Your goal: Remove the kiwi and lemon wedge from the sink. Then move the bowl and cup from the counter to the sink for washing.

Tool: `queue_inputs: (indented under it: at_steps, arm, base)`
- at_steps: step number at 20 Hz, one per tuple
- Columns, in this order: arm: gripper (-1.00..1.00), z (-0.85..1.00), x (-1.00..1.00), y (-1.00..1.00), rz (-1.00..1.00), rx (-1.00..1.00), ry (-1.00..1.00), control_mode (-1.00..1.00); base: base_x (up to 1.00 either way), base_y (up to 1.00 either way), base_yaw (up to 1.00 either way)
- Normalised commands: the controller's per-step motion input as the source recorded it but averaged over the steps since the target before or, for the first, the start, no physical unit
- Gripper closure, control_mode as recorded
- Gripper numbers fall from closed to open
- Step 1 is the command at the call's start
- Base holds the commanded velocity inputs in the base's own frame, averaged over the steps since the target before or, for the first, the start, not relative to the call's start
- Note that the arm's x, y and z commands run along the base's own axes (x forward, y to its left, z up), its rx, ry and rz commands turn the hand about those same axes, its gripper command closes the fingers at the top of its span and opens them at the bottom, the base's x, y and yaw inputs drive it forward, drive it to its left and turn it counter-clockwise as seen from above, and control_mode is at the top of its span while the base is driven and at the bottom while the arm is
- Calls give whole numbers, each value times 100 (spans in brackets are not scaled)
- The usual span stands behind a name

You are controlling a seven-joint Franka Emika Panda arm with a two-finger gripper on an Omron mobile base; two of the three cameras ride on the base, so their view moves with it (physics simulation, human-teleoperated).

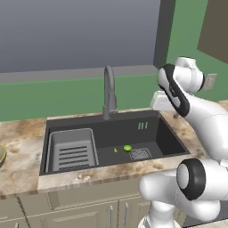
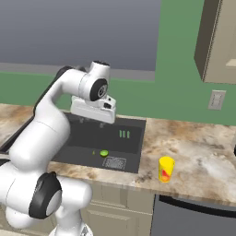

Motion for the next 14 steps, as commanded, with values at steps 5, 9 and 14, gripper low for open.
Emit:
queue_inputs:
  at_steps: [5, 9, 14]
  arm:
    - [-100, -23, 3, 0, 3, 0, 2, -100]
    - [-100, -22, 0, 0, 4, 0, 0, -100]
    - [-100, -21, 0, 0, 5, 0, -4, -100]
  base:
    - [0, 0, 0]
    - [0, 0, 0]
    - [0, 0, 0]
